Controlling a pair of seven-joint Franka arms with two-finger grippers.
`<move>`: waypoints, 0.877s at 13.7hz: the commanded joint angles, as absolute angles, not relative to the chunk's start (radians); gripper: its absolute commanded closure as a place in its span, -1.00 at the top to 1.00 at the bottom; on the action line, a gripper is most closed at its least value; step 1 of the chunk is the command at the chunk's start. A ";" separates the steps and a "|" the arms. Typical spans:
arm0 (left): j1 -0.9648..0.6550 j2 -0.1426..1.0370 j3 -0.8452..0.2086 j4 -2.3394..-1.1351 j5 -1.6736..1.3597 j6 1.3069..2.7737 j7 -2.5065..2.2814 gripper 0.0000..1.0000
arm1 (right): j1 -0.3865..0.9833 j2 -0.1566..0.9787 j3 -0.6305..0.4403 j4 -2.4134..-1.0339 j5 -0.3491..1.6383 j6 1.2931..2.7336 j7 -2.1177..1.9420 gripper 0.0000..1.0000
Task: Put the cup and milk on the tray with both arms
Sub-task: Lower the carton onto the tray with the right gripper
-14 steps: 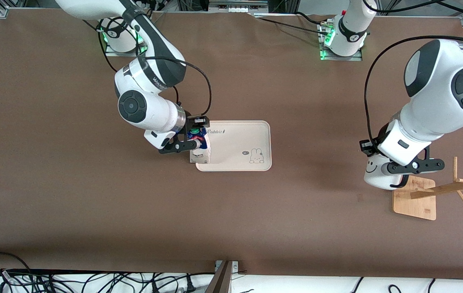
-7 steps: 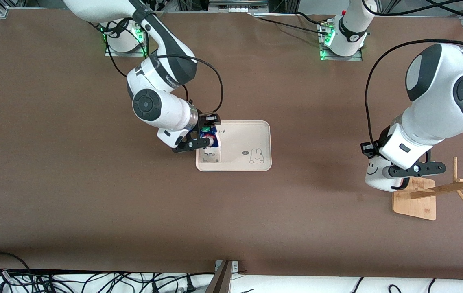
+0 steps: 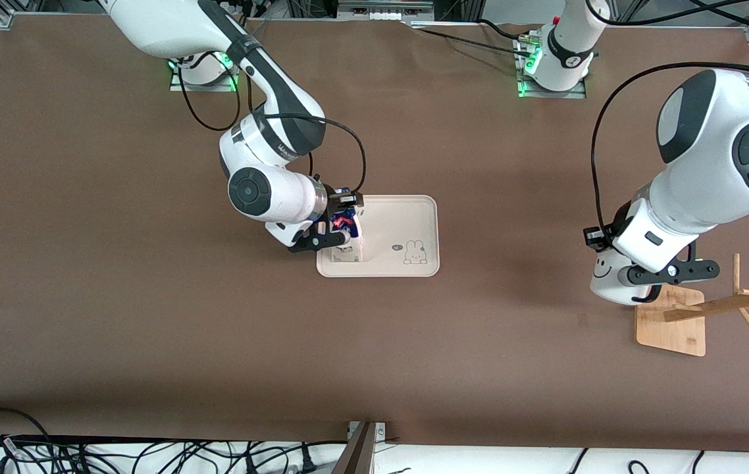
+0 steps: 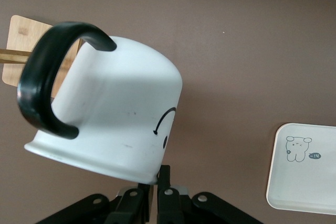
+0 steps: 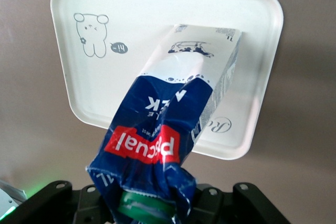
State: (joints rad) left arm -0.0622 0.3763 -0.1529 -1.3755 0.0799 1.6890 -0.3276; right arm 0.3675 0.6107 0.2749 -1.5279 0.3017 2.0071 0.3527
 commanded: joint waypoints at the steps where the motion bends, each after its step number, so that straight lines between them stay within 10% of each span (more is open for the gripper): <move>1: -0.067 0.390 -0.155 -1.338 0.110 1.661 -0.327 -1.00 | 0.357 0.626 0.282 -1.505 0.308 1.979 0.370 1.00; 12: -0.072 0.390 -0.160 -1.338 0.094 1.611 -0.325 -1.00 | 0.322 0.555 0.275 -1.384 0.304 1.758 0.365 1.00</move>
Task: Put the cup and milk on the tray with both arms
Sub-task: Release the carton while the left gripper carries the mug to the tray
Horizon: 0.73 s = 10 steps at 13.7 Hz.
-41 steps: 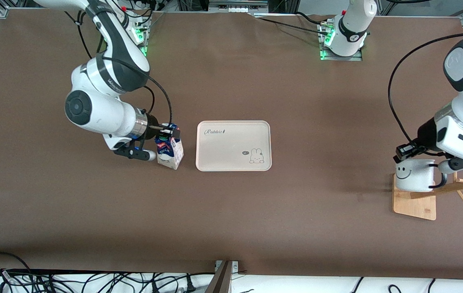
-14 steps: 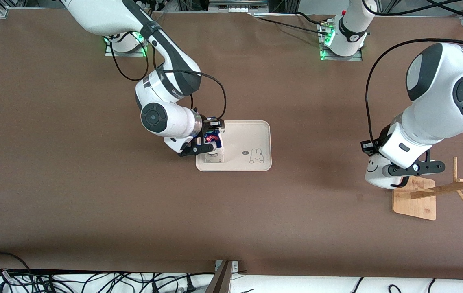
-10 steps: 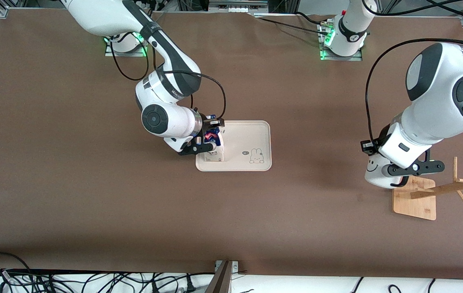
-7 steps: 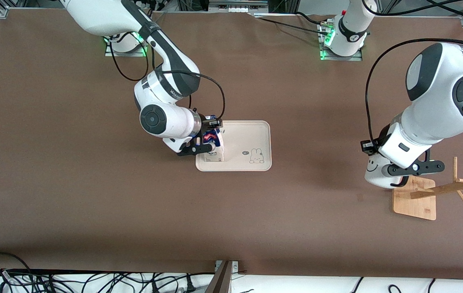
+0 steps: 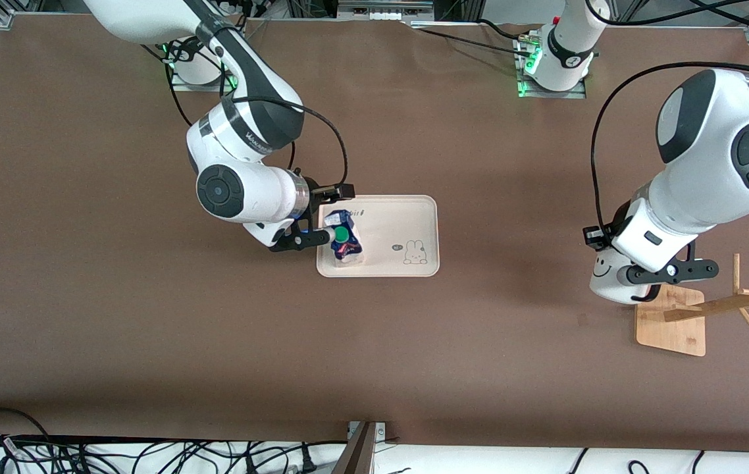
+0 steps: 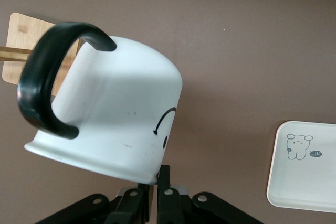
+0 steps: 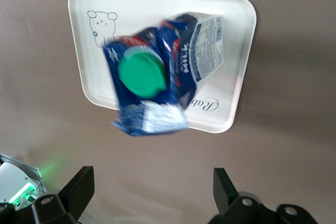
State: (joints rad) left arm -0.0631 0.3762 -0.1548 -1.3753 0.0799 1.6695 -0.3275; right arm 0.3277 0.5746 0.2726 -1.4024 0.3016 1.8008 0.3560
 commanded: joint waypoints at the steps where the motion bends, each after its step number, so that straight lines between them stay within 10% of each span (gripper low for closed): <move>1: -0.106 0.391 -0.160 -1.338 0.092 1.571 -0.325 -1.00 | 0.321 0.542 0.259 -1.373 0.299 1.732 0.367 1.00; 10: -0.402 0.687 -0.158 -1.275 -0.007 1.539 -0.579 -1.00 | 0.207 0.365 0.109 -1.341 0.186 1.571 0.456 1.00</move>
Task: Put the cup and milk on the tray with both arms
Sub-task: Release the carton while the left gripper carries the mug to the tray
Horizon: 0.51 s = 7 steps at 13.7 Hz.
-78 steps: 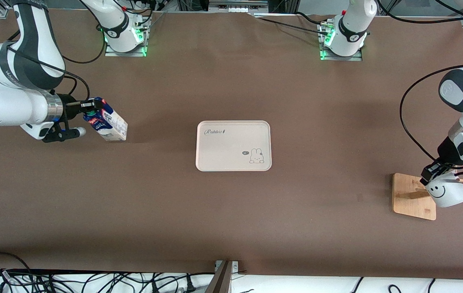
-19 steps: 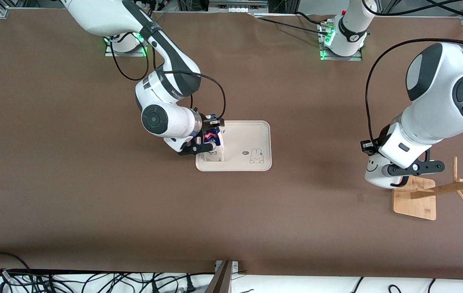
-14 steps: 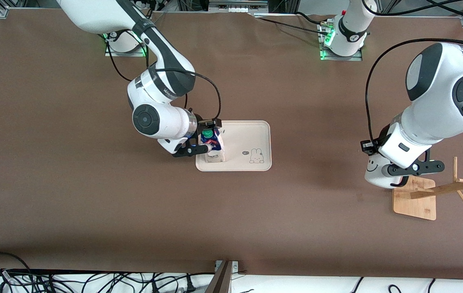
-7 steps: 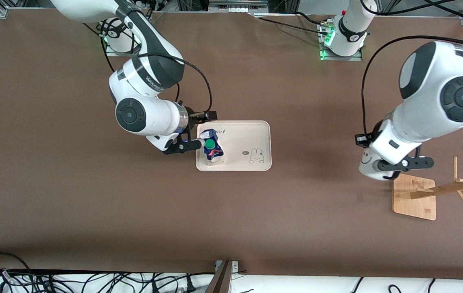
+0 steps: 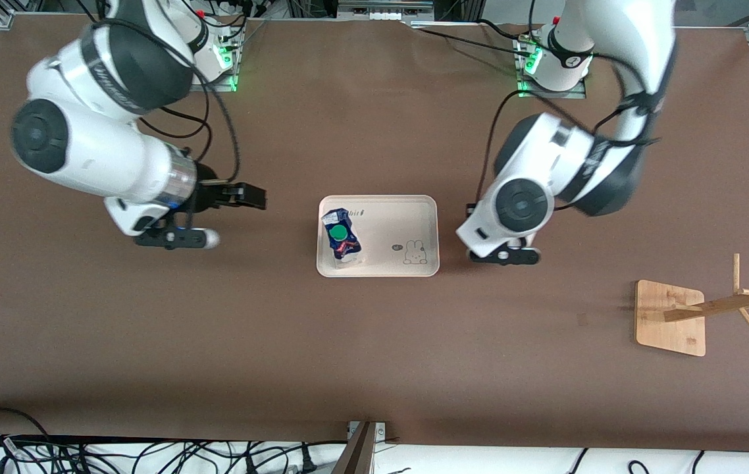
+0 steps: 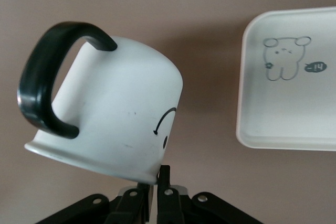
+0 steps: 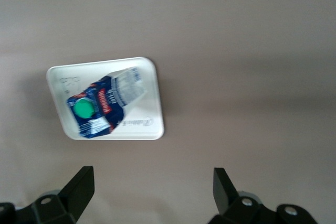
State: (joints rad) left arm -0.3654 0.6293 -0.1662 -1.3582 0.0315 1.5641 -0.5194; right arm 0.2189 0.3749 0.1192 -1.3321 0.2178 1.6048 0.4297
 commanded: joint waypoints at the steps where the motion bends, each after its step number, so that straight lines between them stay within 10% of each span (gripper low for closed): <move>1: -0.438 0.701 -0.158 -1.276 -0.049 1.542 -0.619 -1.00 | 0.203 0.350 0.103 -1.342 0.145 1.547 0.454 1.00; 7: -0.483 0.782 -0.156 -1.276 -0.342 1.696 -0.812 -1.00 | 0.167 0.321 0.097 -1.371 -0.023 1.470 0.440 1.00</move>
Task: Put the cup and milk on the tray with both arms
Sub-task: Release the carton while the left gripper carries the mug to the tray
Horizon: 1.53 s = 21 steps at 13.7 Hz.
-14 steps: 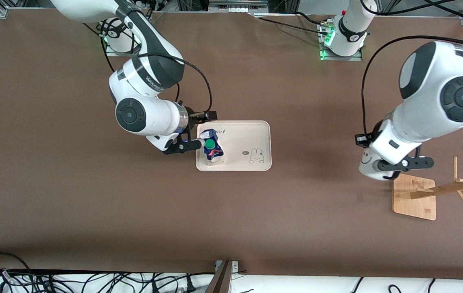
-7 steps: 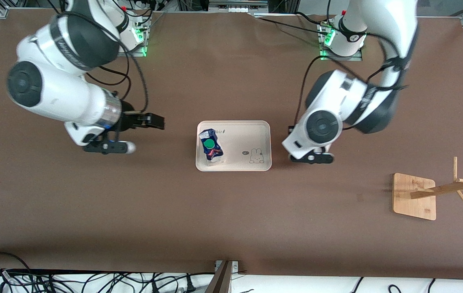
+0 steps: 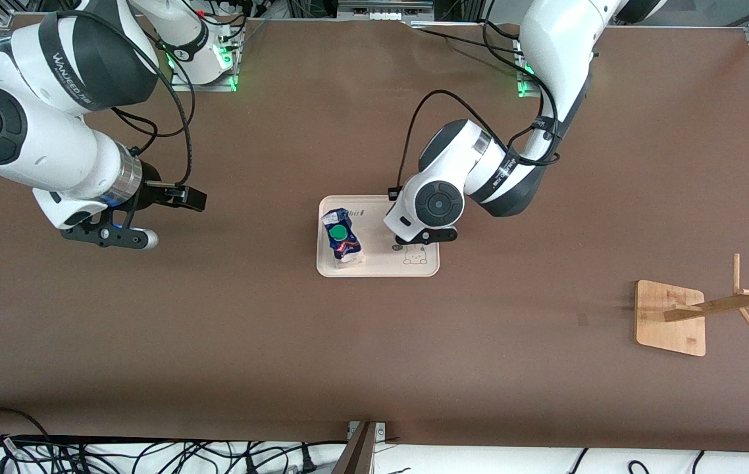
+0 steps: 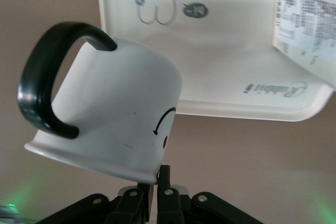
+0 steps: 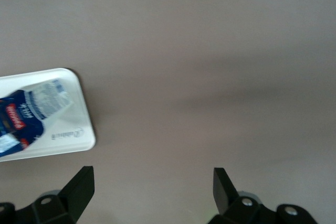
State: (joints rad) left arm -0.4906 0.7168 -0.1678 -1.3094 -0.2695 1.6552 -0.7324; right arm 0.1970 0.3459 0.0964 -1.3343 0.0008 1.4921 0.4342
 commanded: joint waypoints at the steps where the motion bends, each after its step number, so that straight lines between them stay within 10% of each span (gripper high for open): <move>1: -0.485 0.801 -0.156 -1.275 -0.351 1.739 -0.900 -1.00 | 0.141 0.307 0.097 -1.384 -0.023 1.470 0.430 1.00; 7: -0.483 0.859 -0.156 -1.275 -0.428 1.793 -1.023 -1.00 | -0.159 0.252 0.120 -1.399 -0.020 1.493 0.309 1.00; 8: -0.483 0.856 -0.155 -1.275 -0.420 1.792 -1.006 -0.35 | -0.207 0.242 0.118 -1.410 -0.024 1.502 0.279 1.00; 9: -0.482 0.853 -0.150 -1.275 -0.416 1.789 -0.990 0.99 | -0.239 0.218 0.120 -1.443 -0.023 1.549 0.269 1.00; 21: -0.349 0.545 -0.135 -1.273 -0.043 1.557 -0.554 1.00 | -0.103 0.077 0.057 -1.569 -0.031 1.683 0.272 1.00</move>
State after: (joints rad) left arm -0.3976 0.6231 -0.1347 -1.2426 -0.0994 1.5837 -0.6594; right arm -0.1543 0.1004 0.1087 -1.5375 -0.0197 1.6609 0.2724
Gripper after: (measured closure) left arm 0.000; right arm 0.000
